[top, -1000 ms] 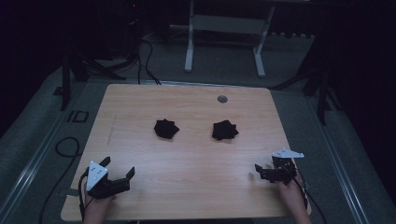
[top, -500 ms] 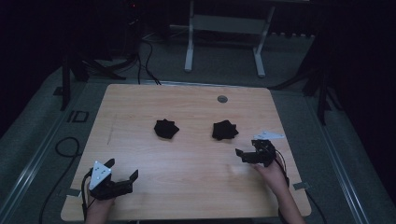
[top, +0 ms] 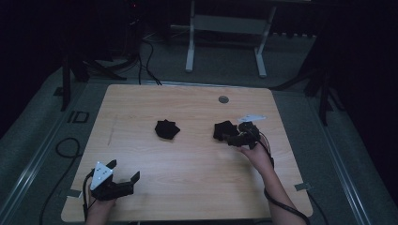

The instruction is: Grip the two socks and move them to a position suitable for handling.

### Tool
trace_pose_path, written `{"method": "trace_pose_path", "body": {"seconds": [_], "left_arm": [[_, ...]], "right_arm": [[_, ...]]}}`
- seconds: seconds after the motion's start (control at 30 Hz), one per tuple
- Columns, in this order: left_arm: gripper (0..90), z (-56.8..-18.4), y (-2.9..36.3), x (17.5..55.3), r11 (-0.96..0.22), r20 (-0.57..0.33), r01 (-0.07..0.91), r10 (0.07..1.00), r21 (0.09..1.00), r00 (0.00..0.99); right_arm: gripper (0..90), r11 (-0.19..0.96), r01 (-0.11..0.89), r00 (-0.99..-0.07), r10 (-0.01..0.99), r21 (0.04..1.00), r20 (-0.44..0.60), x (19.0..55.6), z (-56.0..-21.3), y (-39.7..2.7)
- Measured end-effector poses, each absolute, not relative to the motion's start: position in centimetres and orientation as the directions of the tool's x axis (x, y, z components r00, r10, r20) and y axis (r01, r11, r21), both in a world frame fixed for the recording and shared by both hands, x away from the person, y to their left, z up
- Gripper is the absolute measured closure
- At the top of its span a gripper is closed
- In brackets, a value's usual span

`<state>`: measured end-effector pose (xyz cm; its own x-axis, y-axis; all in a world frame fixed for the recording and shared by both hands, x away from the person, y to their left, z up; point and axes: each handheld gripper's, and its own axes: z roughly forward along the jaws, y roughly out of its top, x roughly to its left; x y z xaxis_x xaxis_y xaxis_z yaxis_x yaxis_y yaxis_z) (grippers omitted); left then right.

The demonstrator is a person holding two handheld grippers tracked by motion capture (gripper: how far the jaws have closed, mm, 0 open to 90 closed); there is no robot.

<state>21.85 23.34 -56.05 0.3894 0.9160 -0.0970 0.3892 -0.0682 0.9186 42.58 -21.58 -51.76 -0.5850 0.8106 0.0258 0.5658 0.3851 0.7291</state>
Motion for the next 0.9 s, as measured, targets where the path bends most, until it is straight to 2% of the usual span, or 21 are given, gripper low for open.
{"method": "trace_pose_path", "body": {"seconds": [0.2,0.37,0.6,0.7,0.77,0.8,0.83,0.87,0.9], "left_arm": [[0.8,-56.1,23.5,21.8,-0.066,-0.097,0.389,0.918,0.919,0.384],[0.8,-56.3,23.6,21.8,-0.064,-0.103,0.396,0.917,0.916,0.384],[0.8,-56.3,23.7,21.6,-0.059,-0.106,0.398,0.919,0.915,0.379],[0.8,-56.3,23.5,21.7,-0.060,-0.107,0.403,0.919,0.913,0.380],[0.8,-56.3,23.4,21.7,-0.065,-0.106,0.405,0.916,0.912,0.386],[0.8,-56.3,23.3,21.7,-0.068,-0.102,0.404,0.917,0.912,0.385],[0.8,-56.3,23.3,21.7,-0.068,-0.102,0.404,0.917,0.912,0.385],[0.8,-56.3,23.1,21.7,-0.074,-0.100,0.406,0.914,0.911,0.392],[0.8,-56.3,23.1,21.8,-0.076,-0.100,0.410,0.914,0.909,0.392]], "right_arm": [[14.1,0.373,0.586,-0.572,0.819,0.719,0.041,45.3,-52.7,-20.6],[14.1,0.389,0.597,-0.553,0.833,0.702,0.008,47.0,-53.9,-19.9],[16.7,0.412,0.611,-0.559,0.829,0.676,0.000,47.3,-56.1,-19.3],[26.5,0.407,0.603,-0.558,0.830,0.687,-0.002,47.0,-56.1,-19.2],[40.2,0.419,0.588,-0.577,0.817,0.692,-0.004,46.8,-55.9,-19.1],[43.9,0.413,0.592,-0.571,0.821,0.692,-0.001,46.7,-55.9,-19.0],[43.9,0.413,0.592,-0.571,0.821,0.692,-0.001,46.7,-55.9,-19.0],[49.1,0.414,0.594,-0.570,0.821,0.690,-0.003,46.7,-55.8,-18.9],[62.6,0.416,0.596,-0.576,0.818,0.686,0.005,46.5,-55.7,-18.5]]}}
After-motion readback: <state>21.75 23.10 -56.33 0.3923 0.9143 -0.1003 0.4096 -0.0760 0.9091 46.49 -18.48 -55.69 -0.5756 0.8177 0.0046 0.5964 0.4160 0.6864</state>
